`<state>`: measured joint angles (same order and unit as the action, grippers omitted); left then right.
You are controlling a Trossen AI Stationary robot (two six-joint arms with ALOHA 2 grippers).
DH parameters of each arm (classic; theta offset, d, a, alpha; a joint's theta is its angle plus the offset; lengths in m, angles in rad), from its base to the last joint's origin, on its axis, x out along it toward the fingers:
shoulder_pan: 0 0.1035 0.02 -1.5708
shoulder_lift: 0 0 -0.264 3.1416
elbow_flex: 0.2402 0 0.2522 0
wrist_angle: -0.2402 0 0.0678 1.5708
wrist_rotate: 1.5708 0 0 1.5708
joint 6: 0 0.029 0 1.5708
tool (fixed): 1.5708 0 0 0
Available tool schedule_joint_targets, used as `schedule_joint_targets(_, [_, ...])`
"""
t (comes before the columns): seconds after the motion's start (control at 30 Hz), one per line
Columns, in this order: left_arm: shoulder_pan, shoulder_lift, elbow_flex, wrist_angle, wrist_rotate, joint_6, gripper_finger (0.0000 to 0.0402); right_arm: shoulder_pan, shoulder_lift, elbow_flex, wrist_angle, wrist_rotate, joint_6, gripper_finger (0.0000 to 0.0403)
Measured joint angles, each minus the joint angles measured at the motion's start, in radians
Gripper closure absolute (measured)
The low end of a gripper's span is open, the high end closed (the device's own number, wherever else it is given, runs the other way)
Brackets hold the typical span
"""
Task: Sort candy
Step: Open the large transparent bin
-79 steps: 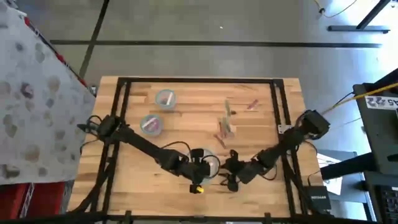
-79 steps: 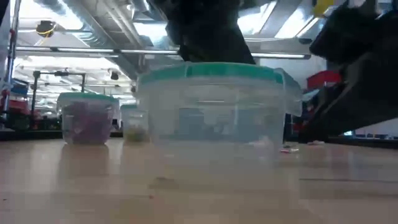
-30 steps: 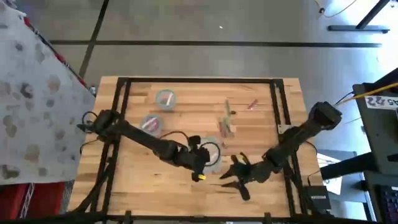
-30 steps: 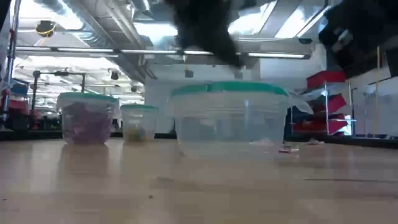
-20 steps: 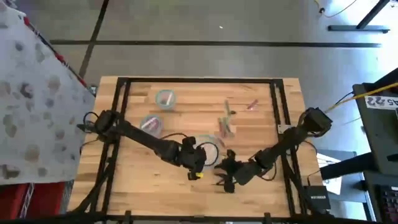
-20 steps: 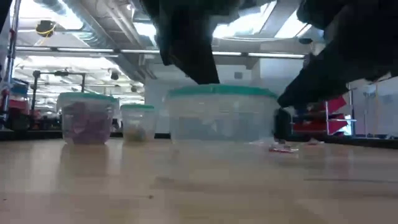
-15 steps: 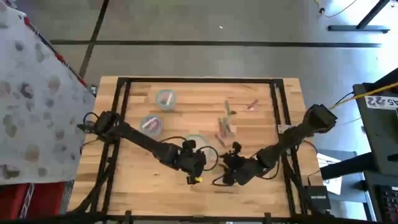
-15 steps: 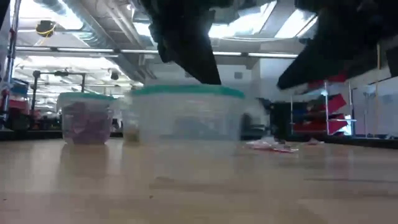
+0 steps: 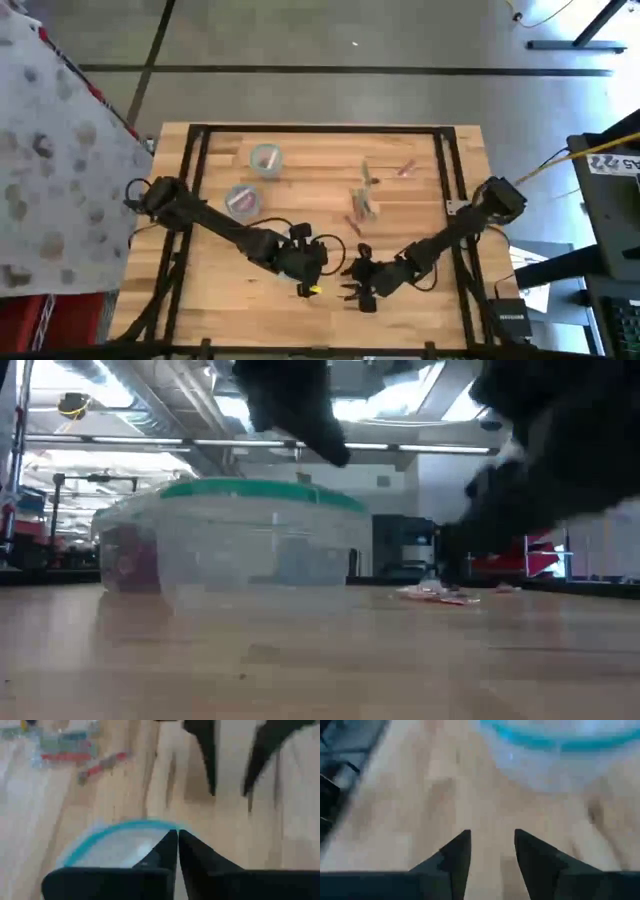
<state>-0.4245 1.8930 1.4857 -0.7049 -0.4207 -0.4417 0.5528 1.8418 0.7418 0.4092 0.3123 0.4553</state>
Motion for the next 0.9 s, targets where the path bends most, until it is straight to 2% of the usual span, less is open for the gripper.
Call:
schedule_joint_targets(0.17, [0.001,0.001,-0.032,-0.1,-0.009,-0.074,0.0402,-0.096,0.06,0.003,0.107,-0.09,-0.075,0.0262])
schedule_joint_targets(0.3, [0.002,-0.002,-0.101,-0.014,0.0,-0.002,0.0402,-0.162,0.061,0.003,0.161,-0.154,-0.124,0.0262])
schedule_joint_targets(0.4, [0.002,-0.004,-0.148,0.054,-0.005,0.009,0.0402,-0.195,0.061,0.003,0.211,-0.253,-0.146,0.0262])
schedule_joint_targets(0.57, [0.003,-0.006,-0.231,0.198,-0.016,0.017,0.0402,-0.192,0.062,0.0,0.252,-0.319,-0.176,0.0262])
schedule_joint_targets(0.67, [0.014,-0.009,-0.288,0.285,-0.016,-0.017,0.0402,-0.178,0.062,0.001,0.324,-0.465,-0.181,0.0262])
schedule_joint_targets(0.9, [0.018,-0.009,-0.323,0.408,0.002,0.014,0.0402,-0.071,0.01,0.015,0.35,-0.503,-0.215,0.0262])
